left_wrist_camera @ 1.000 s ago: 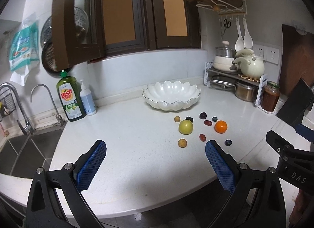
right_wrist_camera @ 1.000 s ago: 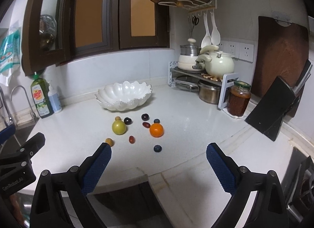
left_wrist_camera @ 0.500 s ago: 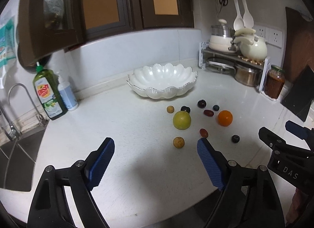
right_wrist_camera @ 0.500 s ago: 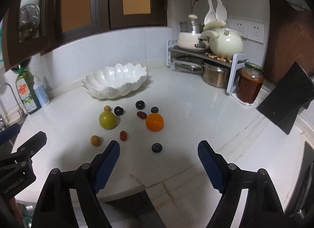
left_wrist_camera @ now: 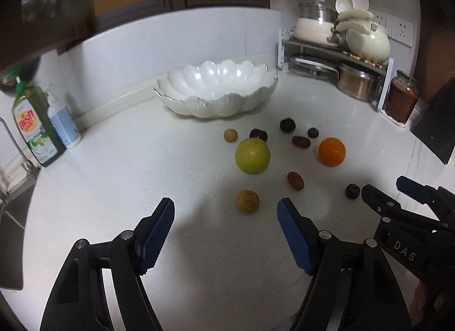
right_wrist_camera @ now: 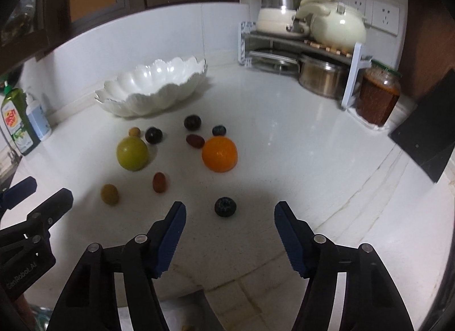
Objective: Organize fruits
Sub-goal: 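Grasp the small brown fruit with the left gripper while the right gripper grasps the dark plum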
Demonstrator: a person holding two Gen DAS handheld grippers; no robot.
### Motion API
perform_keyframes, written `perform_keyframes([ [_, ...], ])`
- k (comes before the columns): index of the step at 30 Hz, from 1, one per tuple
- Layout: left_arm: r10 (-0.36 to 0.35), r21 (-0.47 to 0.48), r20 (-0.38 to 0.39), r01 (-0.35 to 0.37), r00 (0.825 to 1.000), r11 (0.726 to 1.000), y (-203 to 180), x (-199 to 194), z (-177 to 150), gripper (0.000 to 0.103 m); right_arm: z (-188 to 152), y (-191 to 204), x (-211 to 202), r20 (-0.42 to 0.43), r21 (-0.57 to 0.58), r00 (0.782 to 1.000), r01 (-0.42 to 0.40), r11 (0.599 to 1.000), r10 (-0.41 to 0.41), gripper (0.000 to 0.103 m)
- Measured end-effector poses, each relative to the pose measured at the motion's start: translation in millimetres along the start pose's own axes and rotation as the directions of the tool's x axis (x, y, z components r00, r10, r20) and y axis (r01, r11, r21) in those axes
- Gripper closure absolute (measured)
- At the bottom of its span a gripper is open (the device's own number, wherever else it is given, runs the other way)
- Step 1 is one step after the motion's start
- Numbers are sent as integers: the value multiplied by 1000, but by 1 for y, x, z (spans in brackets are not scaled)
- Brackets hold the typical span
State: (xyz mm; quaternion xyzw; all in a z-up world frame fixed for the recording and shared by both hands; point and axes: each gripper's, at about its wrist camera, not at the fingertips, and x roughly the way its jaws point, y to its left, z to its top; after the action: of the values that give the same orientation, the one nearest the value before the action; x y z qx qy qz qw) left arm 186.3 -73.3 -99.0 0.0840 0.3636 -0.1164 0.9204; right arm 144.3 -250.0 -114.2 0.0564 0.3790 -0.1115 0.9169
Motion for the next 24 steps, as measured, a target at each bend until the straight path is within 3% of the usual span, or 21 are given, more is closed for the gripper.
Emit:
perform_keyframes([
  [12,-54,25,-70,55,996,998,-9,48,2,42,-1,0,36,-61,26,998,11,1000,-10,50],
  [24,-82,13,-105,84,991,996,-13,69,3,58,1,0,53,-74,25,997,17,1000,-15,64],
])
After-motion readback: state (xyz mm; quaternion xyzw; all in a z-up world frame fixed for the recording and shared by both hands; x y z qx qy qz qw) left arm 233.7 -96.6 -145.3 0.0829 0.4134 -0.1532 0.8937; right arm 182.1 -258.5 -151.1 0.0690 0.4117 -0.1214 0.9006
